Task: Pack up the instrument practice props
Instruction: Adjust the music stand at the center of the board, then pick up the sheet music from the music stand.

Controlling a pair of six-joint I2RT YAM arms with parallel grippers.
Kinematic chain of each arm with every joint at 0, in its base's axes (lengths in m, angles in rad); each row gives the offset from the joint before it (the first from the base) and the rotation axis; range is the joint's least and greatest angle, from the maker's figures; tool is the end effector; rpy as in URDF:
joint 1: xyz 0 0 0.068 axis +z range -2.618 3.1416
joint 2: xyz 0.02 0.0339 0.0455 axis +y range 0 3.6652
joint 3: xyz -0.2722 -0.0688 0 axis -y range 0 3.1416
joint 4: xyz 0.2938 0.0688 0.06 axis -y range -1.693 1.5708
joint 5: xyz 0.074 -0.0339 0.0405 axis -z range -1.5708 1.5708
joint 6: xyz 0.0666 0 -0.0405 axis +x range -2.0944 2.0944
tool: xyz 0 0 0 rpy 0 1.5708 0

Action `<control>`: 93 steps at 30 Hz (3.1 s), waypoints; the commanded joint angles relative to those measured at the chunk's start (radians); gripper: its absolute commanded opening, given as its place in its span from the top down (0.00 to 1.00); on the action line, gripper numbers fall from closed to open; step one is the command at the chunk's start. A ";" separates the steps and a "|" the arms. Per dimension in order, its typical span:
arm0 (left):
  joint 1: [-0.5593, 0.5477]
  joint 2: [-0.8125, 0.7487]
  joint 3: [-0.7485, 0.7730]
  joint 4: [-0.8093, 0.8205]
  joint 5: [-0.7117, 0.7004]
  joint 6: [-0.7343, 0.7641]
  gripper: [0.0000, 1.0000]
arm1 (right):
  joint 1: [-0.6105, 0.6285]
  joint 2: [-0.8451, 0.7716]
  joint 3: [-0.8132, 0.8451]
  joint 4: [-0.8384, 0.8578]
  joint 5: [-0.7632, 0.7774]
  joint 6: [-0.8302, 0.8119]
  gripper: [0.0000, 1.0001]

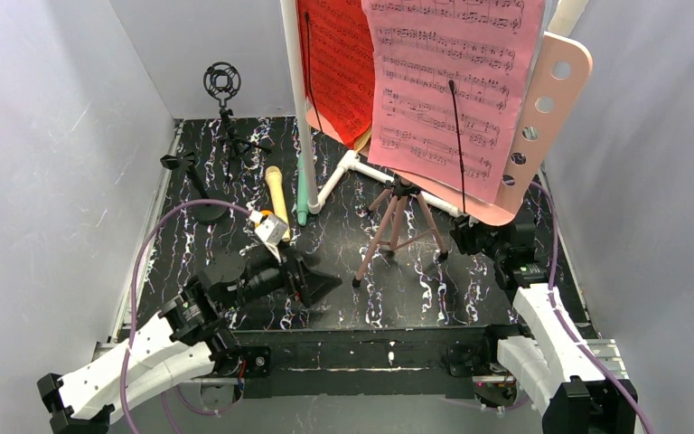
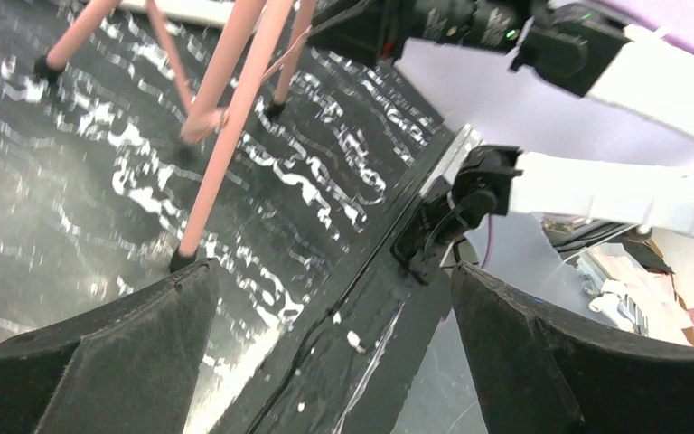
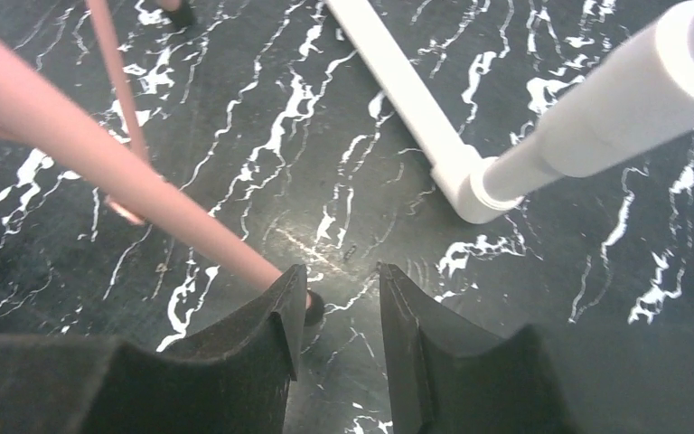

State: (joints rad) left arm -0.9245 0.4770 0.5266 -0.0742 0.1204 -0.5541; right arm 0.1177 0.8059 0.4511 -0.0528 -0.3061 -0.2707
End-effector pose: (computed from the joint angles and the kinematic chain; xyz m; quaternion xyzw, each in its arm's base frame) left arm 0.1193 -0.1714 0.3095 0.1729 0.6945 -0.5015 0.4861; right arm 0.2500 0.0498 0.2096 -0.2415 0.7941 0.0855 0.5511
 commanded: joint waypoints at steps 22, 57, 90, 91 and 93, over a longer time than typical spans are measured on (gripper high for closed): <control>0.009 0.497 0.811 0.081 -0.105 -0.161 0.02 | -0.144 -0.092 0.121 -0.203 -0.313 -0.155 0.08; 0.128 0.658 0.865 0.138 0.073 -0.334 0.32 | -0.159 -0.083 0.135 -0.242 -0.340 -0.188 0.09; 0.129 0.691 0.831 0.221 0.091 -0.321 0.61 | -0.163 -0.071 0.142 -0.251 -0.352 -0.191 0.09; 0.130 0.692 0.829 0.221 0.085 -0.317 0.61 | -0.164 -0.071 0.143 -0.251 -0.352 -0.191 0.09; 0.129 0.692 0.829 0.221 0.080 -0.314 0.60 | -0.163 -0.070 0.143 -0.251 -0.352 -0.191 0.09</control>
State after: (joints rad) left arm -0.7979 1.1751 1.3640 0.1238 0.2173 -0.8894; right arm -0.0395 0.7357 0.5480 -0.3019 -0.6361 -0.4503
